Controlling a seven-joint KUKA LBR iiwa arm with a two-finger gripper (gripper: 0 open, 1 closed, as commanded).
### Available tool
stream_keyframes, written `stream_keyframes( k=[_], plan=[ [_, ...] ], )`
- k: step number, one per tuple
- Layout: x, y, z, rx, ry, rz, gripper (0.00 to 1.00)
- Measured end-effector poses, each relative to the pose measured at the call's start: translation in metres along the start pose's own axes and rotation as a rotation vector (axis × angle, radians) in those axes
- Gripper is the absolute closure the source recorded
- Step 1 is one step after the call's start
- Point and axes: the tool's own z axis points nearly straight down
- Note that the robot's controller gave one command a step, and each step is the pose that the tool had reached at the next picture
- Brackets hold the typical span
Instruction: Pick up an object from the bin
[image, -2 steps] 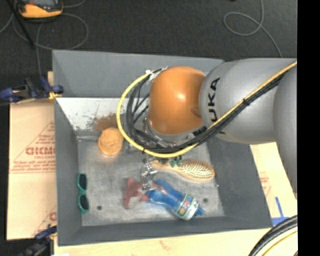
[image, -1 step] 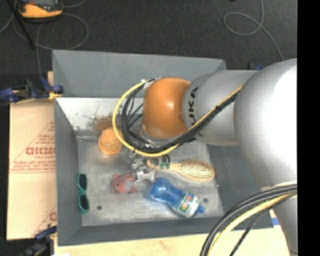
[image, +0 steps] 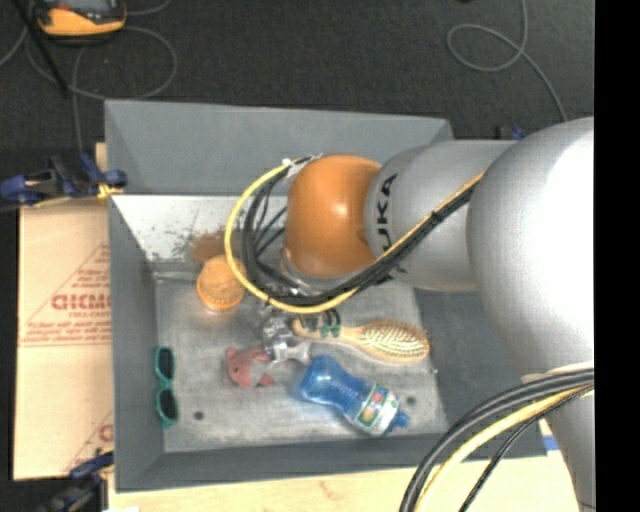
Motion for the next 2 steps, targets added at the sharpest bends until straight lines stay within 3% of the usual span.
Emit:
stream_keyframes(
  k=[1, 2],
  plan=[
    [-0.0034, 0.0024, -0.1239, 0.003, 0.000, -0.011, 1.00],
    [-0.0033, 0.0027, -0.1237, 0.002, 0.001, -0.011, 1.00]
  ],
)
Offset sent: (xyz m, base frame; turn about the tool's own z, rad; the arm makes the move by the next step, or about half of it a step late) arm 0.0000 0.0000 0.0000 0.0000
